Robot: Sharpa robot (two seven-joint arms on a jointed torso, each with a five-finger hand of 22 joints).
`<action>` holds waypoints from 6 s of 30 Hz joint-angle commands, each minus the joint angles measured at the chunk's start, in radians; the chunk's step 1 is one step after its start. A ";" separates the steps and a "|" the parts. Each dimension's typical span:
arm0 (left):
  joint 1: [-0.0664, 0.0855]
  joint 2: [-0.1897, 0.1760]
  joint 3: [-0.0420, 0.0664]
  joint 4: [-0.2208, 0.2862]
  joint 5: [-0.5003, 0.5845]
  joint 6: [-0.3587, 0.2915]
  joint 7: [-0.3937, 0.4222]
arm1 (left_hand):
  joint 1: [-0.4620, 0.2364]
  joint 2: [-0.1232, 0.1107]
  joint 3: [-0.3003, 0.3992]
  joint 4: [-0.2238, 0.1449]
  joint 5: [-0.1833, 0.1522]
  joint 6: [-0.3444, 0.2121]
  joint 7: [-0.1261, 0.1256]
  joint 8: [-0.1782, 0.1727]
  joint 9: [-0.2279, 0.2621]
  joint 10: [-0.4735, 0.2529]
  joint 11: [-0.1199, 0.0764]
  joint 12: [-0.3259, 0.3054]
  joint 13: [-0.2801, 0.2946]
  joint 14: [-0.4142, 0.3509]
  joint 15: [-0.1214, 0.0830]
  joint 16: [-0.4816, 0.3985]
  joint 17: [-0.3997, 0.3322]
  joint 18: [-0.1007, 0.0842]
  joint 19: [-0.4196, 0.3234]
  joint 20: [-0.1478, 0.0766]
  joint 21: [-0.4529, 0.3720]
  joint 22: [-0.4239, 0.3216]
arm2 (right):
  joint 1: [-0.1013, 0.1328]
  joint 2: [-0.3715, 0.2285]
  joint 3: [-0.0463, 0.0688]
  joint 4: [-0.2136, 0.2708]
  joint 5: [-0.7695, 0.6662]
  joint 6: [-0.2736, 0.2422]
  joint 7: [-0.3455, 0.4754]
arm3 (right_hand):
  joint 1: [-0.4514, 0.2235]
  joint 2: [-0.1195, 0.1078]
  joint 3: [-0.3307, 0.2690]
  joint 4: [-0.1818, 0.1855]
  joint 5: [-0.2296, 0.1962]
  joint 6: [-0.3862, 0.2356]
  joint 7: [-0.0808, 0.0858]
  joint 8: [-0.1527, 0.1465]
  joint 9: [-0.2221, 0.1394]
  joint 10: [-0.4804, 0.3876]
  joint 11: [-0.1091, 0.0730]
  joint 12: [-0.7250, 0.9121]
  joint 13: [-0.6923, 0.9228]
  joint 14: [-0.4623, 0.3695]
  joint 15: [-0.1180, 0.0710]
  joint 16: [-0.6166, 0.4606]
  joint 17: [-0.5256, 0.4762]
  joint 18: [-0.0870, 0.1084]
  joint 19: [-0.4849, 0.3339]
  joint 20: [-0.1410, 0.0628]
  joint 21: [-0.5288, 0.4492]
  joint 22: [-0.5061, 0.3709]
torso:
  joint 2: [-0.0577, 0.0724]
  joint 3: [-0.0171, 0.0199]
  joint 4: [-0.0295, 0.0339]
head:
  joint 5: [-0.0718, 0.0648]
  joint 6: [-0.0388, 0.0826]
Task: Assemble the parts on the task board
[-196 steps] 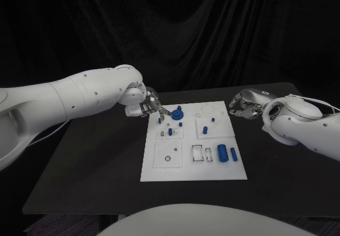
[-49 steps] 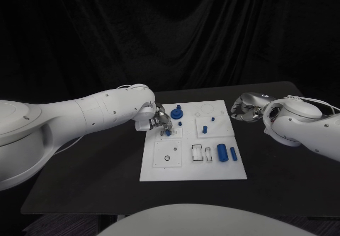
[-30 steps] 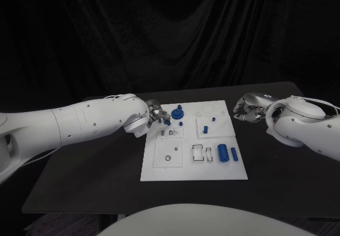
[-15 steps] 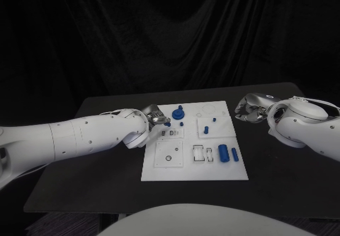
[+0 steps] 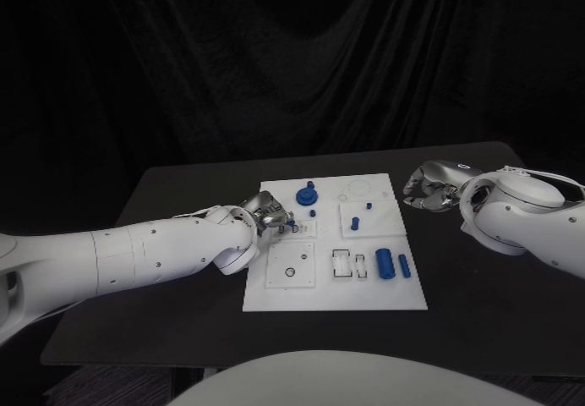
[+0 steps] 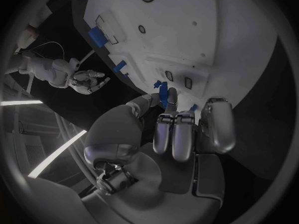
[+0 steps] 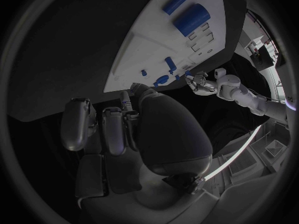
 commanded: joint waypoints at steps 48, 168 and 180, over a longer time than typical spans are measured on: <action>-0.035 0.021 0.001 -0.024 -0.008 -0.016 0.064 | 0.000 -0.030 -0.030 0.068 -0.159 -0.019 -0.005 -0.028 0.006 0.104 -0.001 -0.004 0.263 0.104 -0.004 0.003 0.263 -0.005 0.018 -0.007 -0.020 0.166 | -0.002 -0.004 0.001 0.002 -0.003 -0.003 -0.020 | -0.003 -0.006 0.004 -0.003 0.003 -0.005 -0.003 -0.003 -0.003 -0.006 -0.004 -0.005 0.143 0.040 0.001 -0.004 0.007 0.015 -0.005 -0.003 -0.003 0.171 | -0.001 -0.0002 -0.0010 | 0.003 0.000; -0.059 0.023 0.001 -0.084 0.090 0.087 0.177 | 0.134 -0.004 -0.379 0.318 -0.233 -0.097 -0.028 0.244 0.212 0.104 -0.017 -0.004 0.263 0.104 -0.016 0.003 0.263 -0.005 0.015 -0.018 -0.018 0.168 | -0.003 -0.006 0.001 0.001 0.012 0.031 -0.033 | -0.008 0.001 0.011 0.000 0.003 0.000 -0.004 0.000 -0.004 -0.004 -0.004 -0.004 0.143 0.041 -0.001 -0.003 0.009 0.015 -0.004 -0.005 -0.005 0.170 | -0.001 -0.0001 -0.0013 | 0.006 0.000; -0.059 0.019 0.001 -0.085 0.090 0.091 0.182 | 0.135 0.005 -0.378 0.318 -0.201 -0.105 -0.023 0.224 0.203 0.104 -0.012 -0.004 0.263 0.104 -0.011 0.003 0.263 -0.005 0.012 -0.014 -0.022 0.168 | -0.004 -0.008 0.001 0.002 0.015 0.039 -0.034 | -0.009 0.000 0.011 0.000 0.003 0.001 -0.004 0.000 -0.005 -0.005 -0.005 -0.005 0.142 0.041 -0.001 -0.004 0.008 0.015 -0.004 -0.005 -0.005 0.170 | 0.000 0.0000 -0.0007 | 0.005 0.000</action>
